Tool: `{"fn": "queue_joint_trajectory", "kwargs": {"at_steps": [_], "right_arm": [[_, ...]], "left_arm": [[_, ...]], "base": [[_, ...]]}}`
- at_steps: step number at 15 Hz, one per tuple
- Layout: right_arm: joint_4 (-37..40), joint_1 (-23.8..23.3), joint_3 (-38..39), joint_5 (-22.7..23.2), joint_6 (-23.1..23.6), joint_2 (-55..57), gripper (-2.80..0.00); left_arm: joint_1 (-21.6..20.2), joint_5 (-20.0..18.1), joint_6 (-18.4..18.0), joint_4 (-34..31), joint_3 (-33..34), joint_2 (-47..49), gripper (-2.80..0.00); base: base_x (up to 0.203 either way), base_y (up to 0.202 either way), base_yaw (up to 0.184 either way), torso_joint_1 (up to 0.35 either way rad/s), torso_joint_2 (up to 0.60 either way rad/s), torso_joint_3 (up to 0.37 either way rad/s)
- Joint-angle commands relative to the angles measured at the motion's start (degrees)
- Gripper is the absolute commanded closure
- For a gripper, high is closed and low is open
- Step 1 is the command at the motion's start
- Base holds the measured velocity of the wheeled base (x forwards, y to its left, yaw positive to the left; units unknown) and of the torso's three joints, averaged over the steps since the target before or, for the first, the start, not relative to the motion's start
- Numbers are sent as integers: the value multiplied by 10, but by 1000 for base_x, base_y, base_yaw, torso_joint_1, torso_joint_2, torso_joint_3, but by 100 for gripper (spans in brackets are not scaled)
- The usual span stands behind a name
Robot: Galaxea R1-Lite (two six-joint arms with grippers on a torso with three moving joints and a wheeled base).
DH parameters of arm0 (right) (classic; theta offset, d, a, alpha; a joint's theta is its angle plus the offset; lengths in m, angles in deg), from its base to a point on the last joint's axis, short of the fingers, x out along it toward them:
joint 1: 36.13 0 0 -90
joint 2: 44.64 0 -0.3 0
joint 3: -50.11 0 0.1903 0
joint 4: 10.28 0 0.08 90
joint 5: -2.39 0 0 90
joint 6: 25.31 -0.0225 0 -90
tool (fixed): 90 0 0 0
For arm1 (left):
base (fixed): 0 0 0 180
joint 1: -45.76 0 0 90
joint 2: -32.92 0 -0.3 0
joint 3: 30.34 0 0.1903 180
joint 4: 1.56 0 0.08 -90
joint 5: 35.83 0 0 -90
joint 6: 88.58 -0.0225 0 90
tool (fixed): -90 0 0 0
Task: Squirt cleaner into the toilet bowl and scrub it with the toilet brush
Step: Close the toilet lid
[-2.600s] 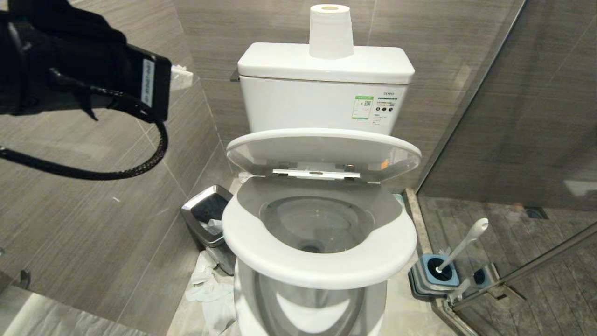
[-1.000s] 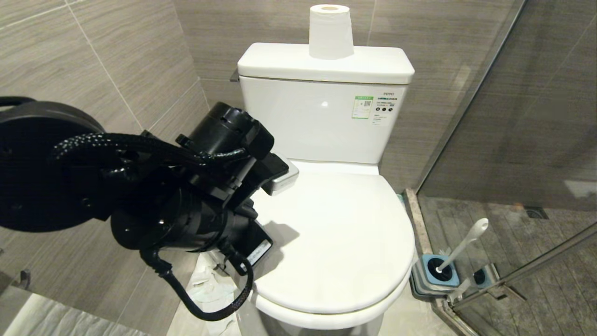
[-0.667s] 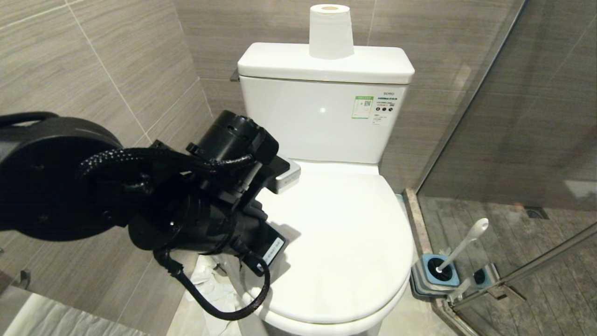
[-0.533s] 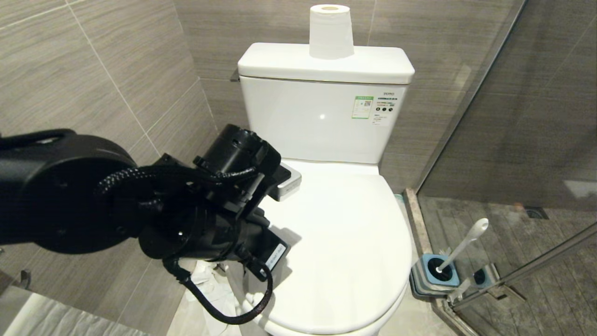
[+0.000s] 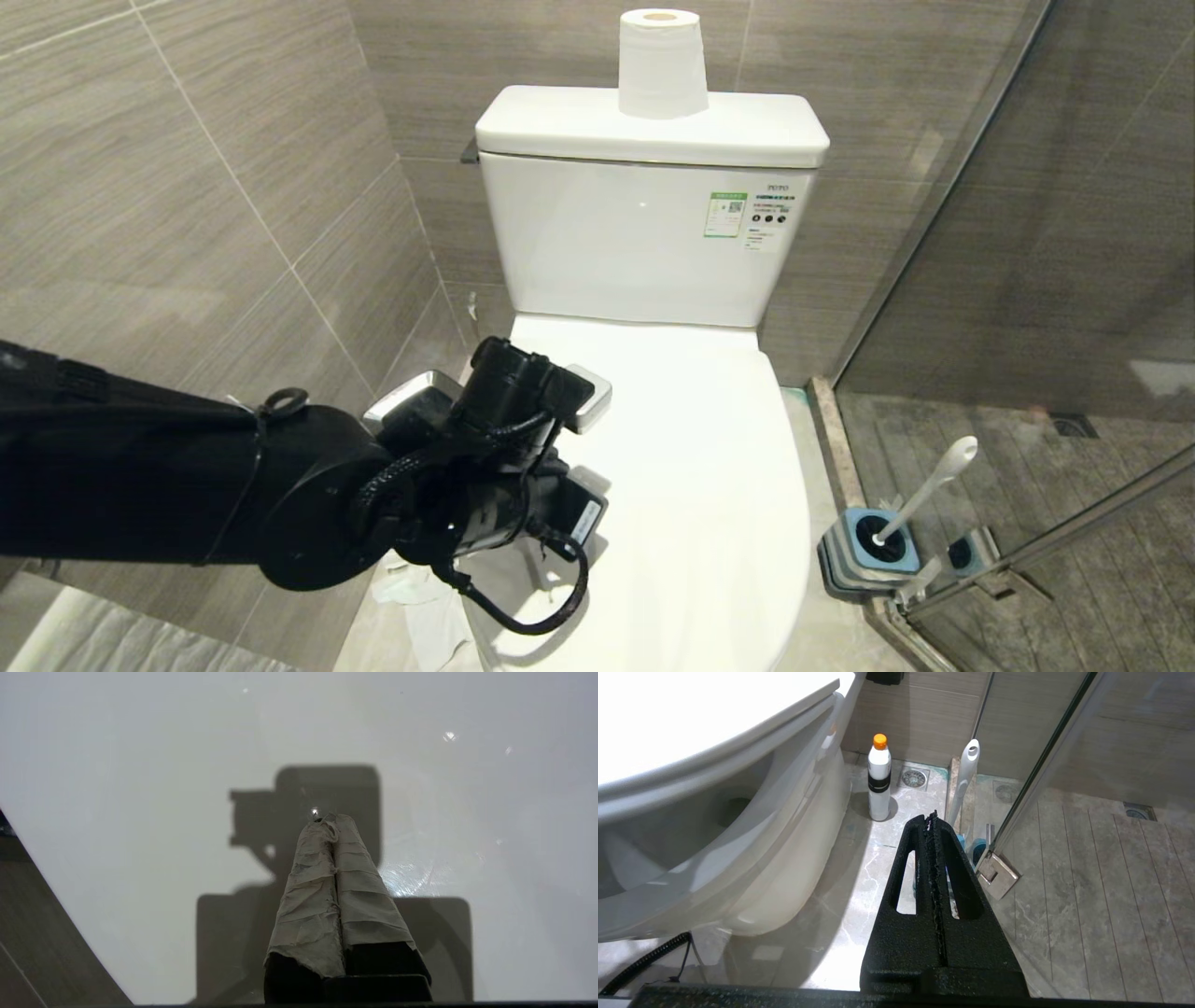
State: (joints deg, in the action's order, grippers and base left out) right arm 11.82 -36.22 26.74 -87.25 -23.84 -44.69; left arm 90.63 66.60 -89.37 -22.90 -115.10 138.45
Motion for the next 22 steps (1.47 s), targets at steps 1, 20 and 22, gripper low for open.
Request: {"fn": "queue_joint_trajectory", "kwargs": {"at_steps": [1,20,22], "right_arm": [[-1,0,7,0,0,0,0],[-1,0,7,1,0,0,0],[-1,0,7,0,0,0,0]], "left_arm": [[-2,2,11,1,4,25,0],[3,38,67,124,72,106,0],[-1,39,76,120,64,77,0]], "base": [[0,0,0,0,0,0],[0,0,0,0,0,0],[0,0,0,0,0,0]]}}
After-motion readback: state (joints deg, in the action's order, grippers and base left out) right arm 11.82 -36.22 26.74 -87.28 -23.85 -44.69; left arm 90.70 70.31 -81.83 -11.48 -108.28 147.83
